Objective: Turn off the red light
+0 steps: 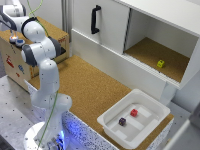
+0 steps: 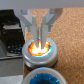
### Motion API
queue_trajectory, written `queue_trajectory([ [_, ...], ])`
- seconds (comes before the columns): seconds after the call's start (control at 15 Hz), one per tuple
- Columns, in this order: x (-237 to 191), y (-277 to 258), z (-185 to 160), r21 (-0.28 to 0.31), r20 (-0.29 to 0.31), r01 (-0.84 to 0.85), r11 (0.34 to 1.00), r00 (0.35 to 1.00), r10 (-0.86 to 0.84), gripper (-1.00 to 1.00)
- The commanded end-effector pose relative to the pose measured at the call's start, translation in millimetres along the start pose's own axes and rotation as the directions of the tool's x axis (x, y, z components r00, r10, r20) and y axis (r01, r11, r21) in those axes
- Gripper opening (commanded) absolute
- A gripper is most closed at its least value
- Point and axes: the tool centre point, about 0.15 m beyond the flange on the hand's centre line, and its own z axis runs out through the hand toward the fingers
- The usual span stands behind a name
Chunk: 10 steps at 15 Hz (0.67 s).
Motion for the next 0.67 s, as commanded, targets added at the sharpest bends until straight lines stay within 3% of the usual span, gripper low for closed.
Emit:
queue_trajectory([
  [0.0, 14, 4, 50, -0.028, 0.188, -0.046, 0.999, 0.981, 0.050, -1.00],
  [0.07, 12, 2, 51, -0.034, 0.178, -0.055, 0.998, 0.982, 0.060, -1.00],
  [0.13, 11, -6, 37, -0.029, 0.129, -0.037, 0.999, 0.991, 0.041, -1.00],
  [0.2, 12, -12, 14, -0.021, 0.074, -0.020, 1.000, 0.997, 0.021, -1.00],
  [0.33, 11, -24, -40, -0.072, -0.045, 0.045, 0.996, 0.998, -0.049, -1.00],
  [0.4, 11, -23, -61, -0.070, -0.084, 0.040, 0.997, 0.995, -0.046, 1.00],
  [0.6, 3, -4, -94, -0.084, -0.156, 0.021, 0.996, 0.987, -0.034, 1.00],
])
